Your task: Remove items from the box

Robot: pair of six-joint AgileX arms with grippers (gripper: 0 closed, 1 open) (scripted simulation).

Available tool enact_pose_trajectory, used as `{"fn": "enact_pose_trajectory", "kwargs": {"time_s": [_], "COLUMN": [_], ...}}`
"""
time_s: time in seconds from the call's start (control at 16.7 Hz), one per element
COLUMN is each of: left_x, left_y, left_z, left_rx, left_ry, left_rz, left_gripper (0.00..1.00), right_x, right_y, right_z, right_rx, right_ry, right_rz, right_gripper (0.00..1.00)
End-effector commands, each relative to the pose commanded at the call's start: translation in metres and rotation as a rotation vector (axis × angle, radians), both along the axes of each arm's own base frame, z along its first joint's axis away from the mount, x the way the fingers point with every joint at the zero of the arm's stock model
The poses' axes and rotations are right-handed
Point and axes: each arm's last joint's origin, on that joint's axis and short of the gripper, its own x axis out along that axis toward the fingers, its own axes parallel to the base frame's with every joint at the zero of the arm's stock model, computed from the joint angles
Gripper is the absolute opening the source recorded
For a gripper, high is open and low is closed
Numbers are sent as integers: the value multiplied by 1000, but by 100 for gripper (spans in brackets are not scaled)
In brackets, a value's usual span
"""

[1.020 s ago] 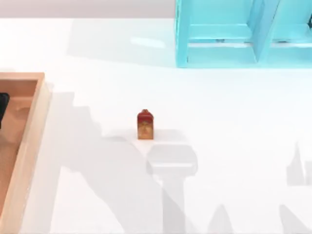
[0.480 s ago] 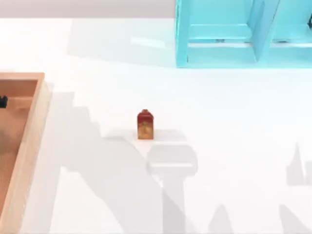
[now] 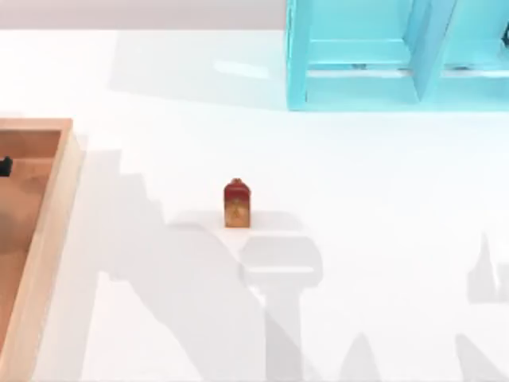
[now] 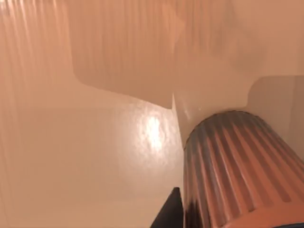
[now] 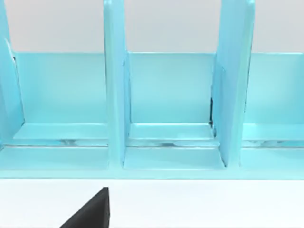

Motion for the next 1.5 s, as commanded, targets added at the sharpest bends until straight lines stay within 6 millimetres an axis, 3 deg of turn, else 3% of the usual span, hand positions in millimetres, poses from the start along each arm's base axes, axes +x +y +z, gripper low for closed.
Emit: {"fn": "enact_pose_trajectory", "kwargs": {"time_s": [0.6,0.9,1.14,1.26,1.5], "left_x": [3,9,4,0,1], "left_y": [1,2,1,0,1], "left_z": [9,66,118,130,129], "left_rx": [0,-2,-1,0,0], "left_ry": [0,10,4,-3,1], "left_rz": [2,0,-2,-2,-1], "left_gripper": [0,0,0,0,0], "right_x": [0,0,0,0,0], "right_y": [0,0,0,0,0], "right_z": [0,0,0,0,0], "right_rx": [0,0,0,0,0], "right_ry": [0,0,0,0,0], "right_rz": [0,0,0,0,0], "right_gripper": [100,100,100,100,100]}}
